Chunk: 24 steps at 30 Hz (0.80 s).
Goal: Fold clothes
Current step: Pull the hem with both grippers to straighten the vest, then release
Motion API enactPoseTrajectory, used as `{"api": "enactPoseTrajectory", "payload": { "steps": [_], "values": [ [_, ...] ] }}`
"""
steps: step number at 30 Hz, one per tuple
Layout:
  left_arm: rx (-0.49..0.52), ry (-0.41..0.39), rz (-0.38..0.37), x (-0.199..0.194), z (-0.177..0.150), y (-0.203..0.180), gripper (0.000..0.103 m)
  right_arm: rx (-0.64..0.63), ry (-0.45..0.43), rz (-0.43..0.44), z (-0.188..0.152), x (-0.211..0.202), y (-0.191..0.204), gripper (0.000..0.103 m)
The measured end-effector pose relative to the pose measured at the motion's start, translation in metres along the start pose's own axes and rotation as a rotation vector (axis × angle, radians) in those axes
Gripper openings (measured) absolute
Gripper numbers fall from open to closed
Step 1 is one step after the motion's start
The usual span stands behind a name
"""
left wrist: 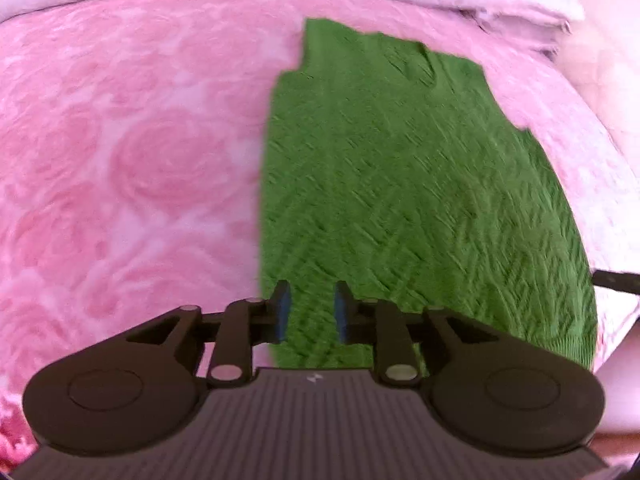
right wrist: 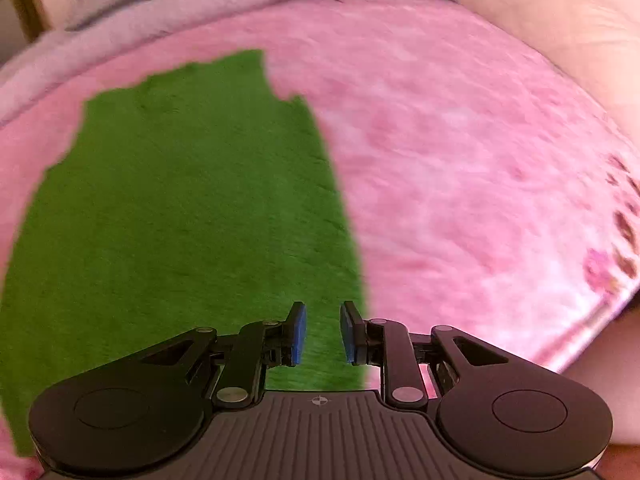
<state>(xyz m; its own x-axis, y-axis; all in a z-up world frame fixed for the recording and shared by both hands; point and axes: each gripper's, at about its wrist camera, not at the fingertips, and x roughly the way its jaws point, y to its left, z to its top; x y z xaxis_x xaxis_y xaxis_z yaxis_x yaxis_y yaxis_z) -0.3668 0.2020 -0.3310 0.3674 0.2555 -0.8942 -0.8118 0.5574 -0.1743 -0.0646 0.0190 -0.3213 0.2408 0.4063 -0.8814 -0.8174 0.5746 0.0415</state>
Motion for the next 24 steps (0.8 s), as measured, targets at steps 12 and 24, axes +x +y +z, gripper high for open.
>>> {"api": "enactPoseTrajectory", "payload": {
  "steps": [12, 24],
  "values": [
    [-0.085, 0.167, 0.087, -0.003, -0.068, -0.025, 0.022, 0.076, 0.193, 0.061, -0.074, 0.001, -0.008, 0.023],
    [-0.103, 0.088, 0.128, -0.145, -0.07, -0.137, 0.028, -0.004, 0.186, 0.142, -0.072, -0.123, -0.026, 0.023]
  ]
}}
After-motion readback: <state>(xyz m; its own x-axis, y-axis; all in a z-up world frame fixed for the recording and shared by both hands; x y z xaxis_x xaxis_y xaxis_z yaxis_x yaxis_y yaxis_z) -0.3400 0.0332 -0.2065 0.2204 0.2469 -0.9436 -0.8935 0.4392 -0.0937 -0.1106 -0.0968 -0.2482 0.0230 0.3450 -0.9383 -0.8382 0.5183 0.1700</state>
